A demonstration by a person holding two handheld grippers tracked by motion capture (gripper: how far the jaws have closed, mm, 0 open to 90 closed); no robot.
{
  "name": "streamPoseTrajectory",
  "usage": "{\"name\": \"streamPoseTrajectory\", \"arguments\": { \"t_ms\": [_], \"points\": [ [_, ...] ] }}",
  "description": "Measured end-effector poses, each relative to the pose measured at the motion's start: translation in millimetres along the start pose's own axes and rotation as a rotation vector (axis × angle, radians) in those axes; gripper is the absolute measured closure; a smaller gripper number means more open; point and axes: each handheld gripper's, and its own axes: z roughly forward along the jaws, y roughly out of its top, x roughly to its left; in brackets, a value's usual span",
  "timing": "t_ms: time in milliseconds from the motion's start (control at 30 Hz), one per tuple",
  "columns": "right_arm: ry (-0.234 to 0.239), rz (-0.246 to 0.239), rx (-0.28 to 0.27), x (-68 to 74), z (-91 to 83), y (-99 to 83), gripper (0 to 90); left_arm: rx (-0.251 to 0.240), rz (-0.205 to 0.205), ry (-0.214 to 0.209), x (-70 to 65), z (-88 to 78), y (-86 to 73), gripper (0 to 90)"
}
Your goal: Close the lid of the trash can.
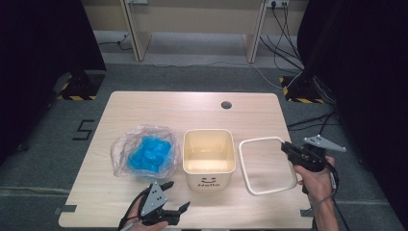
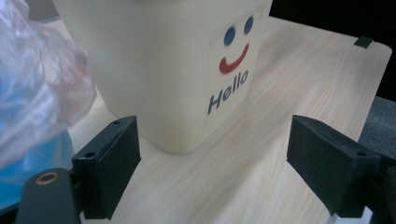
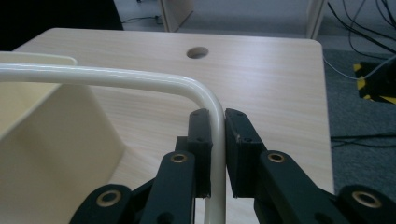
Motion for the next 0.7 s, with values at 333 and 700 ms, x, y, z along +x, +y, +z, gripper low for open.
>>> {"name": "streamPoseTrajectory", "arguments": {
  "t_ms": [333, 700],
  "points": [
    [0.078, -0.042, -0.003, 34.2, 21.6, 32.3, 81.3, -0.041, -0.021, 0.025, 4.8, -2.7, 13.1, 15.4],
    [0.132, -0.081, 0.024, 70.4, 44.7, 53.0, 81.3, -0.087, 0.006, 0.022, -4.9, 1.0, 28.8, 15.4]
  ]
}}
